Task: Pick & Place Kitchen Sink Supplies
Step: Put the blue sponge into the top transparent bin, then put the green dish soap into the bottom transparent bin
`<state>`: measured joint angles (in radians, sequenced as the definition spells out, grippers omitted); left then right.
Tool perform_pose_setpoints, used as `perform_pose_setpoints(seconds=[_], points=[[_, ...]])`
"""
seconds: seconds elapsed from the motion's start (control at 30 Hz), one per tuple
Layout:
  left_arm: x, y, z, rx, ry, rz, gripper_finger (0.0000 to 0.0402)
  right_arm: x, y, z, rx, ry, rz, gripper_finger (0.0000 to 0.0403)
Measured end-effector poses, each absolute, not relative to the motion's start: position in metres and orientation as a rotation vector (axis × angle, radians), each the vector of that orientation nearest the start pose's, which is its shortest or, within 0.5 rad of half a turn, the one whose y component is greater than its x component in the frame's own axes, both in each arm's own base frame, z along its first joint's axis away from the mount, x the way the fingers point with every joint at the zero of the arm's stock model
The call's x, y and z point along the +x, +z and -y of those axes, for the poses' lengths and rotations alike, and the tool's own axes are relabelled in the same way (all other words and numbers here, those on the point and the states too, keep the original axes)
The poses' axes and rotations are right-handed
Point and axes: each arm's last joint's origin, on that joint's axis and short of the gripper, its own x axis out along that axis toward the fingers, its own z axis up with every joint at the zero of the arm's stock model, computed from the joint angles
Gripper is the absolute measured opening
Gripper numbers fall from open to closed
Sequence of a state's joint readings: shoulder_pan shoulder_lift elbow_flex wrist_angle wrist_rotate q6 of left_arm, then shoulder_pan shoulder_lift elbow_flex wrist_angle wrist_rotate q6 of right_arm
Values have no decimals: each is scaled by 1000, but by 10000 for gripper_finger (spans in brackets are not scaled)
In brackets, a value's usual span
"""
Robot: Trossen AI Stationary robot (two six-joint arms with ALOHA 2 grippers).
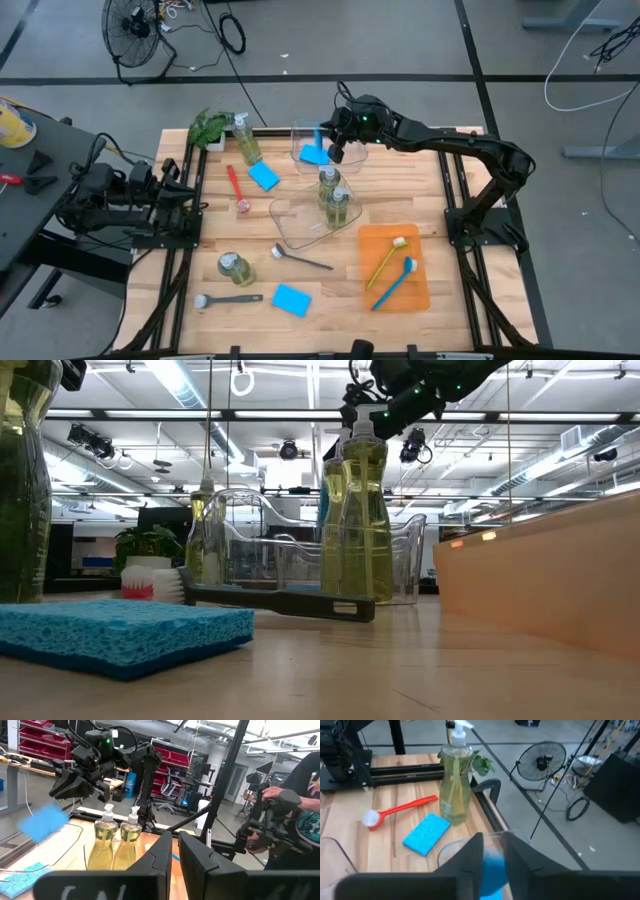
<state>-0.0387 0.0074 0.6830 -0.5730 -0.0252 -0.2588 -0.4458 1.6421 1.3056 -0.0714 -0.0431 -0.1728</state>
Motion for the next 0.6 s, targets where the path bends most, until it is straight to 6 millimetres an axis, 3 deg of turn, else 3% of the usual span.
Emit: perform_pose_setpoints(seconds=[0.3, 0.6], points=[[6, 315, 0, -262, -27, 100, 37, 340, 301, 163, -17, -371, -454, 163], [6, 315, 0, -262, -27, 100, 37, 339, 299, 162, -10, -367, -489, 187]])
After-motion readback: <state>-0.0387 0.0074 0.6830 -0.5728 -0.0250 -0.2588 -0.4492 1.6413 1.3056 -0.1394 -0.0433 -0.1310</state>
